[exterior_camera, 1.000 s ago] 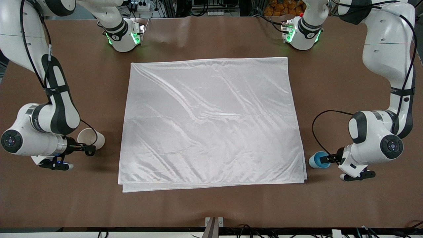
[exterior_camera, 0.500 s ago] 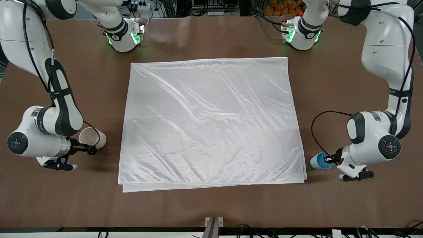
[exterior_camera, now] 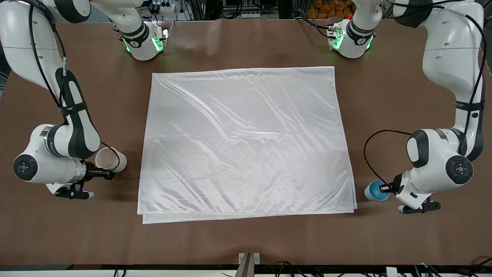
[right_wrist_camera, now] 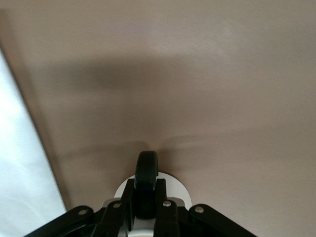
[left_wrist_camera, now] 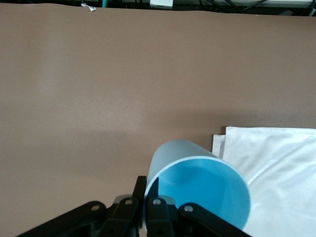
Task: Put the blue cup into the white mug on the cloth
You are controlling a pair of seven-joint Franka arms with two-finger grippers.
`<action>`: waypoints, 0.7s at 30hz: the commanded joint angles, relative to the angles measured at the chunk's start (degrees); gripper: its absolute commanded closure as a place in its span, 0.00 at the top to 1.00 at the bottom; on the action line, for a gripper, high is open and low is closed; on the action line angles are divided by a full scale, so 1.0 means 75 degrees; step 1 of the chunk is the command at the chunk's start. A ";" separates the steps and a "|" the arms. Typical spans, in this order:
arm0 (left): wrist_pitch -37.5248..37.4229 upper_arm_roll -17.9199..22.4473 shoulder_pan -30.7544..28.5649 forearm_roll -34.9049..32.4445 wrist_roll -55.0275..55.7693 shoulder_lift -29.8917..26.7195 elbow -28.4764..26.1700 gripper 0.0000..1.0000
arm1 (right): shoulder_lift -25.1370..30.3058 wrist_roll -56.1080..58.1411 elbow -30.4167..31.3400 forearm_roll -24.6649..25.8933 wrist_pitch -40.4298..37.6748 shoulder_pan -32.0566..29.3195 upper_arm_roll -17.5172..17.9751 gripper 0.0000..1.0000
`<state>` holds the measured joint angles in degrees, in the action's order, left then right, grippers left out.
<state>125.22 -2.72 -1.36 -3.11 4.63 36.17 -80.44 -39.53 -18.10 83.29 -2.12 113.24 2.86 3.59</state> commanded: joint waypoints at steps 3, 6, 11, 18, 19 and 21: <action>-0.0430 -0.0047 0.0053 -0.0171 -0.0207 -0.0545 -0.0149 0.00 | 0.0009 -0.1253 -0.0534 -0.0408 -0.0450 0.0098 0.0563 0.00; -0.0524 -0.0047 0.0006 -0.0171 -0.0359 -0.0674 -0.0149 0.00 | 0.0009 -0.1768 -0.0651 -0.0408 -0.0450 0.0216 0.0739 0.00; -0.0618 -0.0036 -0.0041 -0.0171 -0.0558 -0.0861 -0.0149 0.00 | -0.0015 -0.2682 -0.0745 -0.0397 -0.0380 0.0578 0.0915 0.00; -0.0828 0.0011 -0.0111 -0.0160 -0.1120 -0.1154 -0.0149 0.00 | -0.0085 -0.3843 -0.0734 -0.0338 0.0158 0.1387 0.0880 0.00; -0.0875 0.0011 -0.0181 -0.0159 -0.1249 -0.1189 -0.0149 0.00 | -0.0097 -0.4018 -0.0722 -0.0315 0.0264 0.1527 0.0880 0.00; -0.0911 0.0011 -0.0322 -0.0159 -0.1472 -0.1236 -0.0149 0.00 | -0.0120 -0.4323 -0.0722 -0.0303 0.0440 0.1750 0.0868 0.00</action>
<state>119.96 -2.59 -1.91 -3.16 -2.39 29.24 -80.39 -39.61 -44.82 78.73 -4.42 113.98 12.61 10.30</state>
